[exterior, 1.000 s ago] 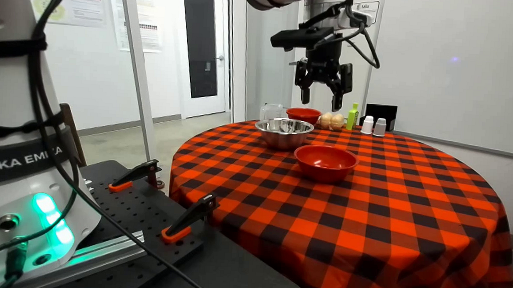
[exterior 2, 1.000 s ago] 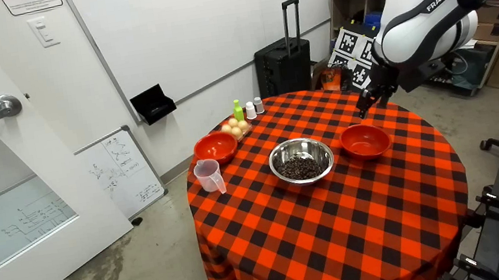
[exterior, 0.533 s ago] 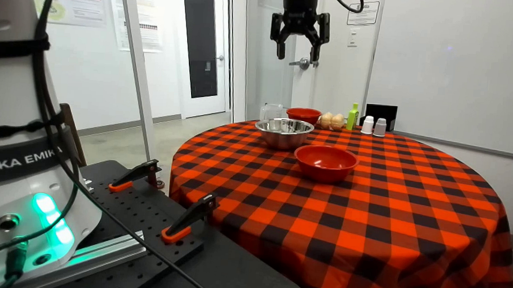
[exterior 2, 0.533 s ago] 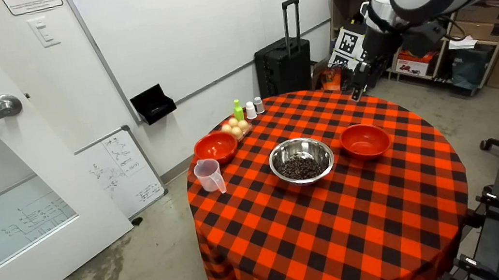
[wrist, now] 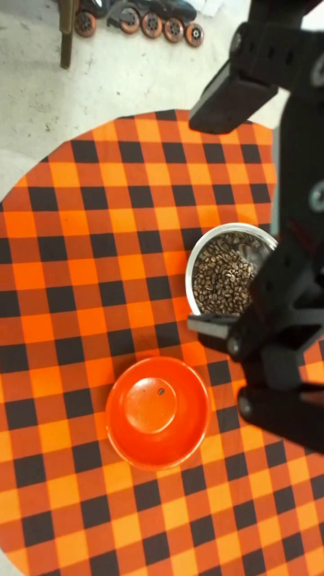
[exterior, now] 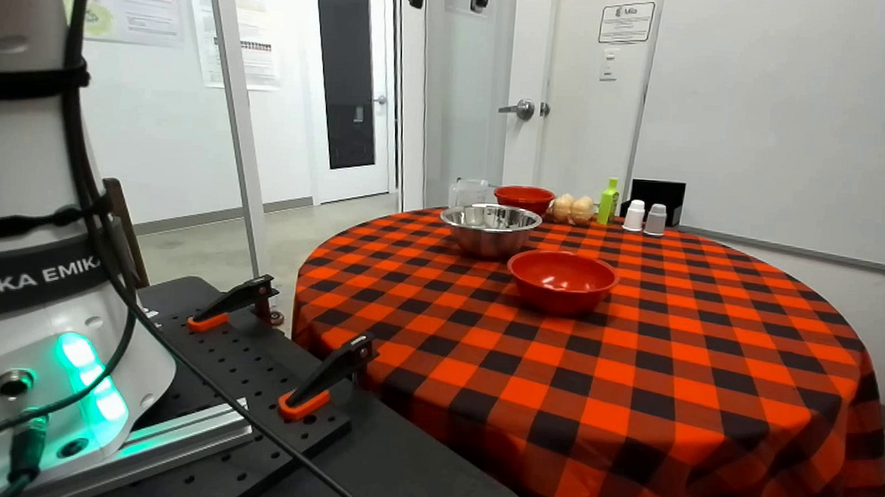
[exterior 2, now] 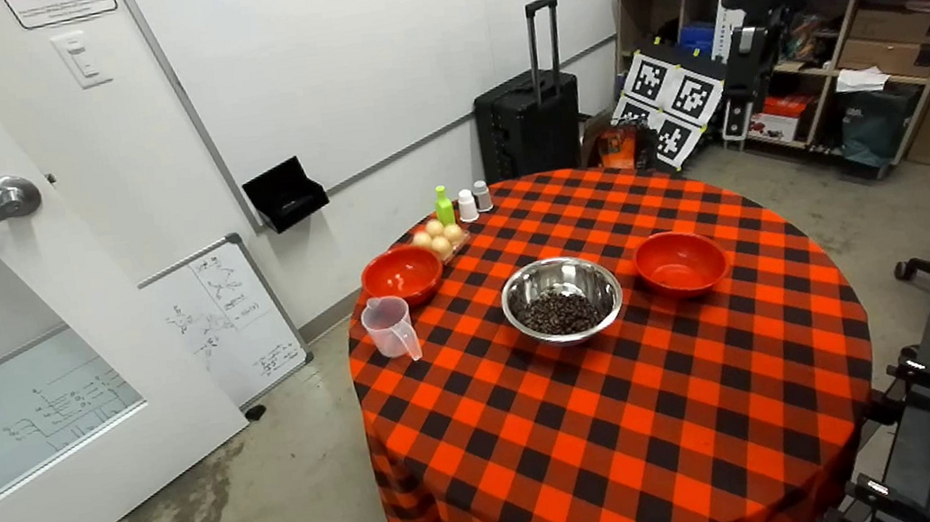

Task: Pick up the orange bowl and pour its contents in the silver dish.

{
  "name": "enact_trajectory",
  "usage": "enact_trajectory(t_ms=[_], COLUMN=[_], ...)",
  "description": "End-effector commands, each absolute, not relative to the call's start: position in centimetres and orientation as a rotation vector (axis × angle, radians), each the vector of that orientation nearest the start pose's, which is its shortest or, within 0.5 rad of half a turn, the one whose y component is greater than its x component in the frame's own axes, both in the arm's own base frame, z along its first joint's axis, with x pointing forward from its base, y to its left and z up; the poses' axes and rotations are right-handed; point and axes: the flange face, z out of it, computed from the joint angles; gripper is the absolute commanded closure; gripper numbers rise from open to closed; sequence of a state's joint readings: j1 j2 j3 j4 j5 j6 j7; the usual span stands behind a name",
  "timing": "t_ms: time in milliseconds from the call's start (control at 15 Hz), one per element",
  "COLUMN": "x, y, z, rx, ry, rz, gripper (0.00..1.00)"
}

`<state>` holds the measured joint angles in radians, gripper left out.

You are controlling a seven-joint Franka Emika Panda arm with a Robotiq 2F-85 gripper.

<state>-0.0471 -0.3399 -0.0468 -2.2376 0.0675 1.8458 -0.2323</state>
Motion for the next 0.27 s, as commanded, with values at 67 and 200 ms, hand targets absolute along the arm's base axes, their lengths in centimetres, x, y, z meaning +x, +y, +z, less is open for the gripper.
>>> enact_trajectory(t_ms=[67, 200], x=[43.80, 43.72], y=[-2.89, -2.73], z=[51.70, 51.81], rx=[-3.050, -3.051], ry=[-0.182, -0.179], rz=[0.064, 0.065], gripper=[0.00, 0.00])
